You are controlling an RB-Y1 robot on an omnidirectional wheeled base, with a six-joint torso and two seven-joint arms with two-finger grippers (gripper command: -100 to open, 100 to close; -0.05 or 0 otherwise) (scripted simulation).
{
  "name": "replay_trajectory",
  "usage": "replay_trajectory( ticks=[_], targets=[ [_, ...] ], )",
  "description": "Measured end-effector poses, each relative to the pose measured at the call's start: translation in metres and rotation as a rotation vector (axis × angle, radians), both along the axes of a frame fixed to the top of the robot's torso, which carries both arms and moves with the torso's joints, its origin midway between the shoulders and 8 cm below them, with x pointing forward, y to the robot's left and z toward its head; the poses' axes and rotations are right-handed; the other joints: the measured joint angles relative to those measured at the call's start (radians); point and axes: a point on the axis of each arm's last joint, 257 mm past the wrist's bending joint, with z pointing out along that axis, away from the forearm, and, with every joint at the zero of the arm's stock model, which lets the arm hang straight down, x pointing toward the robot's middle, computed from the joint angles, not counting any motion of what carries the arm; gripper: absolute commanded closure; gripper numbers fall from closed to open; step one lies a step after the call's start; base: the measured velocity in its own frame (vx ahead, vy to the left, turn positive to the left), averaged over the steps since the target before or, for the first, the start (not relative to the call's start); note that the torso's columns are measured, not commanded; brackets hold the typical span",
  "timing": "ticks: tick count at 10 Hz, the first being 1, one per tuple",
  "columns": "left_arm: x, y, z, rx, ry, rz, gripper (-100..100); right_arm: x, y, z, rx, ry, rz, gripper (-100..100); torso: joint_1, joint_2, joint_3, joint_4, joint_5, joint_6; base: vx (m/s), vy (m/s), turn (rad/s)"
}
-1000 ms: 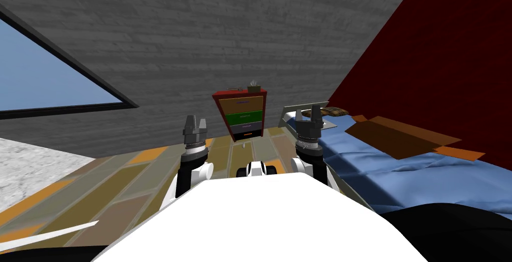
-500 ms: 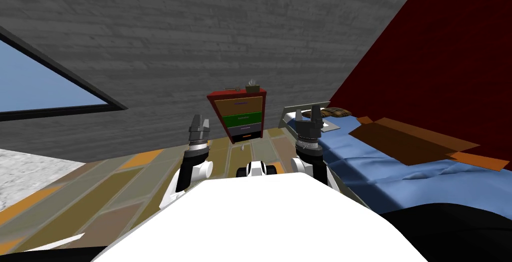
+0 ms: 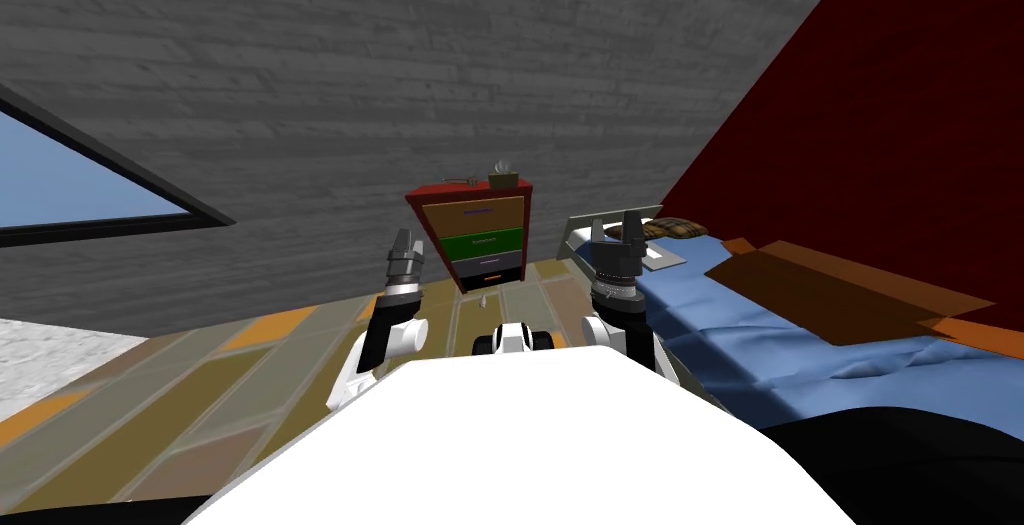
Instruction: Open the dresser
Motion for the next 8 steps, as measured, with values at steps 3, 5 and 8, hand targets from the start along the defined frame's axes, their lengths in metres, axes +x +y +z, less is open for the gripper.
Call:
replay_trajectory(
  ticks=[3, 5, 8],
  targets=[
    [0.013, 0.006, -0.012, -0.016, 0.053, 0.009, -100, 0.000, 0.000, 0.000, 0.000, 0.000, 0.000, 0, 0.000, 0.000, 0.000, 0.000, 0.000, 0.000, 0.101, -0.019, -0.013],
    [0.018, 0.008, -0.020, -0.027, 0.084, 0.015, -100, 0.000, 0.000, 0.000, 0.000, 0.000, 0.000, 0, 0.001, 0.001, 0.000, 0.000, 0.000, 0.000, 0.087, -0.007, -0.010],
    [0.027, 0.012, -0.029, -0.044, 0.128, 0.022, -100, 0.000, 0.000, 0.000, 0.000, 0.000, 0.000, 0, 0.000, 0.000, 0.000, 0.000, 0.000, 0.000, 0.091, -0.016, -0.011]
  ],
)
